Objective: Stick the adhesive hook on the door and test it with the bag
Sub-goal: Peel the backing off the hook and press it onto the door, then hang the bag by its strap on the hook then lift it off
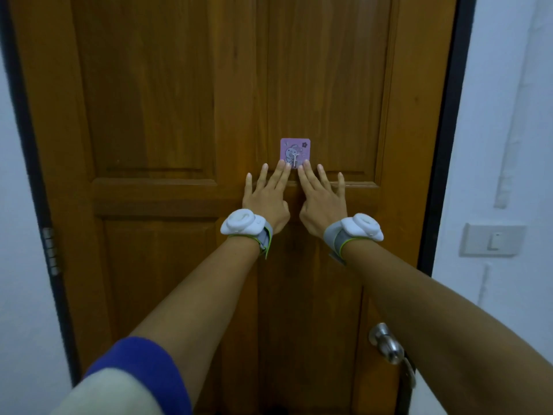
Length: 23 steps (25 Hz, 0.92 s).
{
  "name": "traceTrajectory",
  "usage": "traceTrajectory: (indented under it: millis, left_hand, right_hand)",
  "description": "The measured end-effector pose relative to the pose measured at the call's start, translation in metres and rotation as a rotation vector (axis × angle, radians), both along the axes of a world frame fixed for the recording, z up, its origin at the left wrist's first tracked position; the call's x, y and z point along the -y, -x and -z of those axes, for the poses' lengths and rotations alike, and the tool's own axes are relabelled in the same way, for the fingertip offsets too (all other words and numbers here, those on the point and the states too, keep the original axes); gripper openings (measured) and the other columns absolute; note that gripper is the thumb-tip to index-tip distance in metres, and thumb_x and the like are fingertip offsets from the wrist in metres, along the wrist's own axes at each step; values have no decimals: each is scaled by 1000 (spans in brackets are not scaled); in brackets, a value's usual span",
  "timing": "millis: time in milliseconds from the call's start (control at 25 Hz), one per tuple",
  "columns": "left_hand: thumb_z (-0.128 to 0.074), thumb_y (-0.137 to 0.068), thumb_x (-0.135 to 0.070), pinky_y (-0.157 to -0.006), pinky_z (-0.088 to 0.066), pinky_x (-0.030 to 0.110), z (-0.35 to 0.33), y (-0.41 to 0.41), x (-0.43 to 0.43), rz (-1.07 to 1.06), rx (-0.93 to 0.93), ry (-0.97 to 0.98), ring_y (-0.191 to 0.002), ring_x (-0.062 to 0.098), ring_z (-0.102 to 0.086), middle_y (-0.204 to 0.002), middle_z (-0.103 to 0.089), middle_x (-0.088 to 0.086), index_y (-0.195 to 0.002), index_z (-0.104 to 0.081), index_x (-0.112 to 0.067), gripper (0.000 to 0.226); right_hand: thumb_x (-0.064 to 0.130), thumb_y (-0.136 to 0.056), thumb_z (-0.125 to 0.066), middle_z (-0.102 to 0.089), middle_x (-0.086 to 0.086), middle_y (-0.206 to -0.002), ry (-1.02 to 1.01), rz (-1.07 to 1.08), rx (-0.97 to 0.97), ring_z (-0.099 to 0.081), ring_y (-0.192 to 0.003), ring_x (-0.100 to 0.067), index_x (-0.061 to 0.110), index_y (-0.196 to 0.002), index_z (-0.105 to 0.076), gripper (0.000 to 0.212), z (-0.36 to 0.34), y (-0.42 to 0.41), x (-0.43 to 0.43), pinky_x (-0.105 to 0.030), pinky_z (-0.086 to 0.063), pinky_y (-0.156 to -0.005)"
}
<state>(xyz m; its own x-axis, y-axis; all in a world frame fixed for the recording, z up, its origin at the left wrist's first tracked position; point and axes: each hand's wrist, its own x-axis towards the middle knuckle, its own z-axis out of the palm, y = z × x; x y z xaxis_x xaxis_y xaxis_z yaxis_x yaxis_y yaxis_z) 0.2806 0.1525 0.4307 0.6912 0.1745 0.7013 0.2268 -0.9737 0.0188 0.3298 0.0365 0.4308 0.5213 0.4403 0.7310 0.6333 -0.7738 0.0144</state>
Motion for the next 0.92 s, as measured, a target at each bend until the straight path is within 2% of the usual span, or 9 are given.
traceTrajectory:
  millis: [120,200,240,320,360,440,560,720,920]
  left_hand:
    - [-41,-87,-16,-121,0,50,-1,15,7,27,-90,64,-149,21,5,-162,-4,-7,-150,-5,-24,74]
    - [-41,-89,-15,-121,-11,48,9,36,10,93,-148,142,-149,23,-5,-161,-15,-1,-150,-15,-20,67]
    - [-41,-89,-14,-118,-23,47,18,49,11,136,-149,236,-146,26,-20,-157,-27,4,-147,-24,-20,60]
    - [-43,-90,-16,-94,-50,43,38,73,15,196,-57,427,-119,31,-55,-134,-58,9,-129,-52,-22,41]
    - [-44,-89,-16,-82,-55,41,47,83,19,208,-17,483,-102,32,-62,-118,-67,8,-116,-61,-23,33]
    - [-46,-85,-12,-73,-56,40,77,106,27,214,-40,538,-87,31,-63,-100,-71,8,-99,-66,-23,27]
    - [-46,-80,-10,-67,-51,36,147,141,35,197,-236,612,-83,31,-62,-87,-67,4,-91,-67,-24,27]
    - [-46,-83,-13,-67,-48,29,251,183,41,130,-497,698,-85,26,-62,-86,-65,0,-89,-68,-28,27]
    - [-40,-93,-19,-73,-46,32,359,230,48,147,-943,726,-97,29,-59,-104,-62,5,-102,-65,-22,26]
  right_hand:
    - [18,-85,-40,-12,1,-160,77,68,-152,-3,-148,-20,18,-150,-9,72,-11,18,3,-54,8,-116]
    - [16,-85,-42,-29,-3,-155,-18,37,-260,-20,-145,-23,16,-149,-11,72,-8,41,8,-54,3,-116]
    - [14,-85,-43,-38,-4,-150,-90,-6,-275,-34,-139,-24,15,-149,-14,70,0,53,10,-53,-3,-116]
    - [13,-85,-43,-56,-6,-134,-201,-100,-266,-52,-121,-27,16,-144,-30,61,21,76,12,-47,-18,-111]
    - [13,-85,-42,-62,-6,-126,-235,-140,-284,-55,-116,-27,18,-137,-42,52,32,87,12,-44,-22,-106]
    - [14,-84,-42,-70,-6,-109,-270,-196,-380,-59,-107,-27,21,-115,-60,36,65,108,14,-40,-26,-97]
    - [17,-80,-45,-72,-6,-95,-225,-200,-571,-59,-99,-29,22,-93,-65,24,143,138,19,-39,-25,-88]
    - [20,-82,-50,-71,-5,-103,-109,-136,-868,-56,-107,-28,23,-92,-66,19,254,176,33,-36,-24,-85]
    - [9,-81,-47,-61,-9,-125,77,-74,-1168,-46,-124,-30,21,-105,-67,34,360,218,54,-41,-30,-106]
